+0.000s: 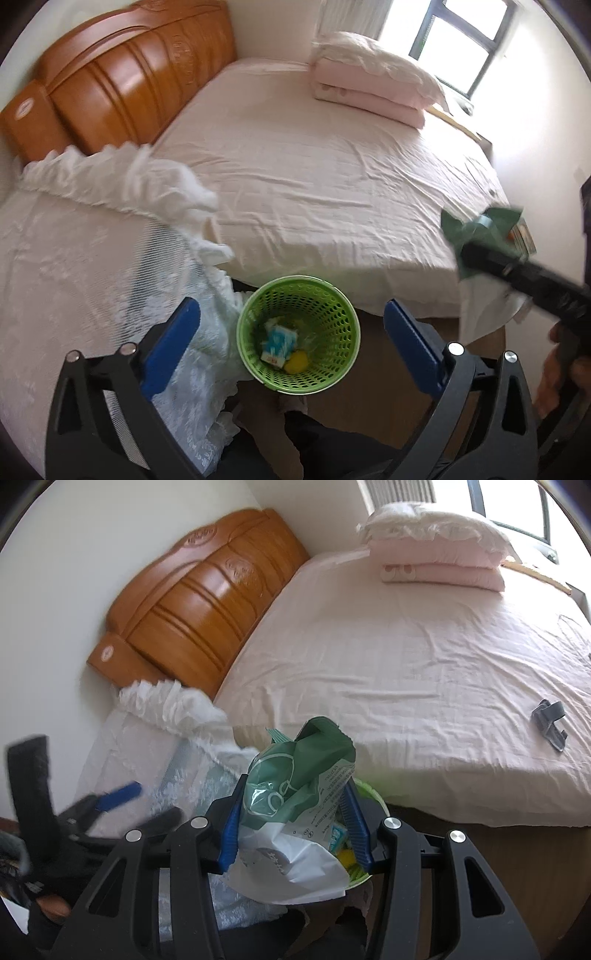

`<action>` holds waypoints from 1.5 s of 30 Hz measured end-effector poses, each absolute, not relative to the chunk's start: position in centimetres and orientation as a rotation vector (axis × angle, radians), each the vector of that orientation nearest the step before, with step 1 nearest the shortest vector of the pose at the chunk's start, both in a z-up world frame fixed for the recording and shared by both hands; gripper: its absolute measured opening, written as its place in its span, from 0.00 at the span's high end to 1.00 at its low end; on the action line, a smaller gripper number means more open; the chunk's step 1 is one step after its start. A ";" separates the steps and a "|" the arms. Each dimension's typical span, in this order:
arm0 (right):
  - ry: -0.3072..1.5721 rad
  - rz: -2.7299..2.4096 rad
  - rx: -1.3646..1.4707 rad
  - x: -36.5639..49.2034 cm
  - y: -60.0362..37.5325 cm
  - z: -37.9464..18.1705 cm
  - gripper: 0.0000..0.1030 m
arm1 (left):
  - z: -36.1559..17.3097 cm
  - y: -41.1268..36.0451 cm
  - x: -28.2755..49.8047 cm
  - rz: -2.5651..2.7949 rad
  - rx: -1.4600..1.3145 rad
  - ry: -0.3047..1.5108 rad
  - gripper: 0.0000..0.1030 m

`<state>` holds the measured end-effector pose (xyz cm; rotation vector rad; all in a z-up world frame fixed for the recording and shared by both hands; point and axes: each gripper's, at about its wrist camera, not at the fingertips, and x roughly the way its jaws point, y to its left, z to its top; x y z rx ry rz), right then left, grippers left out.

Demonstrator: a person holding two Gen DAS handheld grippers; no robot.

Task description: Collect trash

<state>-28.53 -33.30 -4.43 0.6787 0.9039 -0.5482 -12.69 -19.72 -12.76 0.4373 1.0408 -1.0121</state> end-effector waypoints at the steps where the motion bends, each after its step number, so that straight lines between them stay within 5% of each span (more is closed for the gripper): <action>1: 0.928 -0.538 0.680 -28.1 -33.1 -5.2 0.51 | -12.6 -19.2 -12.2 -0.996 0.426 1.038 0.08; 3: 0.994 -0.508 0.693 -27.0 -32.4 -7.3 0.44 | -12.0 -17.7 -11.2 -0.959 0.402 1.030 0.08; 5: 1.056 -0.507 0.700 -26.1 -31.7 -9.2 0.10 | -11.7 -16.5 -10.2 -0.921 0.387 1.022 0.08; 6: 1.081 -0.518 0.697 -25.8 -31.4 -9.9 0.05 | -11.6 -16.0 -9.8 -0.903 0.379 1.021 0.08; 13: 1.147 -0.504 0.704 -22.3 -29.9 -10.0 0.04 | -10.0 -11.9 -6.7 -0.783 0.307 1.001 0.08; 29: 0.579 -0.348 0.212 -9.3 -21.9 16.7 0.02 | 9.3 -1.7 -1.1 -0.469 0.148 0.517 0.08; 45: 0.553 -0.268 0.161 -7.3 -17.9 17.9 0.02 | 11.0 1.1 0.1 -0.373 0.069 0.536 0.07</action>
